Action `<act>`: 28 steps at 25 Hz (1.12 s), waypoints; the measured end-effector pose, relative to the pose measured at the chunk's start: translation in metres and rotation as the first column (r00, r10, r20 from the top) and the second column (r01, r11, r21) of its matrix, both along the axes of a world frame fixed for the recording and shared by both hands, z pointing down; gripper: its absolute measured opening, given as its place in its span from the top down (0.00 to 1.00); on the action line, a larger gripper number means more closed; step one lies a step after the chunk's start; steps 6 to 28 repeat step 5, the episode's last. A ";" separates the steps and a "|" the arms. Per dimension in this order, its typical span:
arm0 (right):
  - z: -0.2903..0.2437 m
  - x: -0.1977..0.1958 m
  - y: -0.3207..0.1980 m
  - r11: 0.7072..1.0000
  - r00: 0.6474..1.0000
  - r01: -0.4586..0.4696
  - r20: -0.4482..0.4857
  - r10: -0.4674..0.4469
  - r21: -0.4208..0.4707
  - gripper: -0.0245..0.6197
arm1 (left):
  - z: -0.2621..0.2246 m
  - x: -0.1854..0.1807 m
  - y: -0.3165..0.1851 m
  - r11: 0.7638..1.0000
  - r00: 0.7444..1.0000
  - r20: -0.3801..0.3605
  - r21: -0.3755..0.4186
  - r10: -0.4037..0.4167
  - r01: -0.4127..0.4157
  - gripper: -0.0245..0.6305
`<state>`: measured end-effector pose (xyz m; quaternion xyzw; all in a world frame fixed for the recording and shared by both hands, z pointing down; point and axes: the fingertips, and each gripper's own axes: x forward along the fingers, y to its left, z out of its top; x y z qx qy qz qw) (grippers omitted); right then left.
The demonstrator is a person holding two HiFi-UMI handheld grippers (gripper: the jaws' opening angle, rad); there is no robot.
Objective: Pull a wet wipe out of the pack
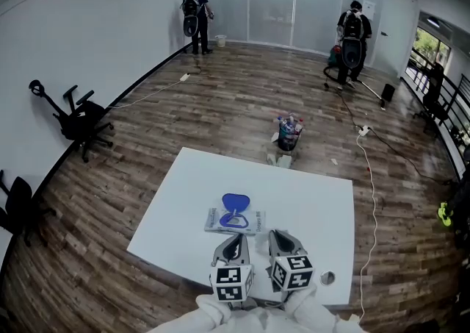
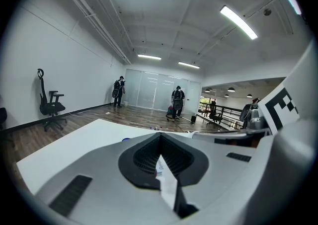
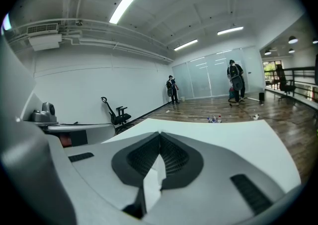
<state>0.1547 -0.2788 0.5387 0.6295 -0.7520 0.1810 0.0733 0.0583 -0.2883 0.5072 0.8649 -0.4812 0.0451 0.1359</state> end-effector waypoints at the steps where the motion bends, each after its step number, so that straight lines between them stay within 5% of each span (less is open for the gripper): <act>1: 0.000 -0.001 0.000 1.000 1.000 -0.001 0.000 0.001 0.001 0.95 | 0.000 -0.001 0.000 1.000 1.000 0.002 0.002 0.000 0.000 0.96; 28: 0.000 -0.005 0.000 1.000 1.000 -0.003 0.000 0.003 0.000 0.95 | -0.001 -0.005 -0.001 1.000 1.000 0.003 0.009 0.001 -0.001 0.96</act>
